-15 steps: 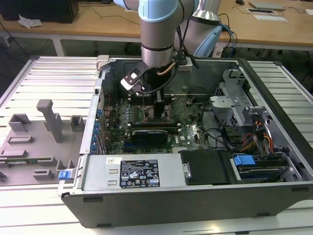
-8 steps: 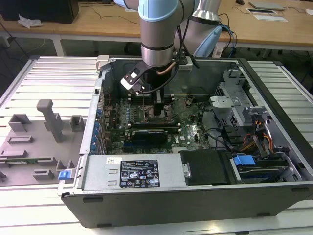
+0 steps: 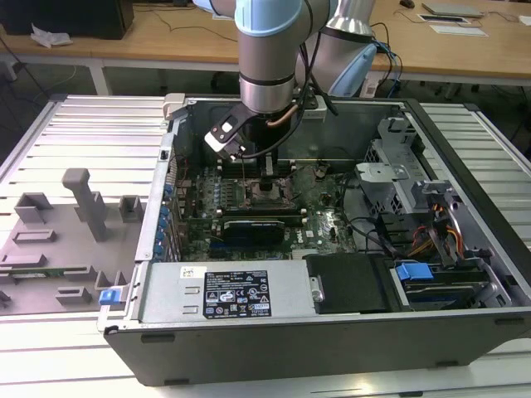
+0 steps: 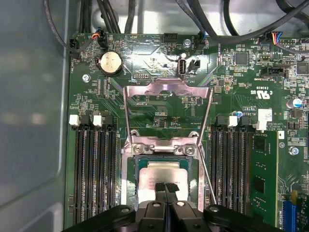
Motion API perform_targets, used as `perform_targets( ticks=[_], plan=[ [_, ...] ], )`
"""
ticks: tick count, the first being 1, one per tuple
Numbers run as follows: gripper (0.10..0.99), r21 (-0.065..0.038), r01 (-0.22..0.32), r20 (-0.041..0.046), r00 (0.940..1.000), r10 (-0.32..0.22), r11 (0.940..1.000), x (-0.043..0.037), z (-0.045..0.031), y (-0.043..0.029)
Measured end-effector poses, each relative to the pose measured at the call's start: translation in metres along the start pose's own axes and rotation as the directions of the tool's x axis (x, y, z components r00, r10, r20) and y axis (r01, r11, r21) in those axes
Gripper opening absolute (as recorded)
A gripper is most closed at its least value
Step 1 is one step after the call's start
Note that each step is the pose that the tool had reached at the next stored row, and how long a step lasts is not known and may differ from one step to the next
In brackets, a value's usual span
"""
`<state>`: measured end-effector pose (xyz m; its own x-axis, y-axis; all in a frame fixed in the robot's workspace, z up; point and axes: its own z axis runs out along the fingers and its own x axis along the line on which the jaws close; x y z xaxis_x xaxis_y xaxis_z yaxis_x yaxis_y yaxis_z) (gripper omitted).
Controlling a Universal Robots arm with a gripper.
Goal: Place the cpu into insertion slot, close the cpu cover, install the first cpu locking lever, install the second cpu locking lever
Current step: 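Place the cpu into insertion slot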
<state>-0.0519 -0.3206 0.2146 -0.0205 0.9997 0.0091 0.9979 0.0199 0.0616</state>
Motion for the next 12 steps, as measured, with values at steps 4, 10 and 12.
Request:
perform_targets(
  ticks=[4, 10, 12],
  plan=[
    [0.106, 0.0, 0.001, 0.0002, 1.0, -0.001, 1.0, 0.0, -0.004, 0.0002],
    [0.106, 0.0, 0.002, 0.0002, 1.0, -0.002, 1.0, 0.0004, -0.0272, 0.0017],
    [0.106, 0.0, 0.002, 0.0004, 1.0, -0.002, 1.0, 0.0003, -0.0269, 0.0065]
  ],
)
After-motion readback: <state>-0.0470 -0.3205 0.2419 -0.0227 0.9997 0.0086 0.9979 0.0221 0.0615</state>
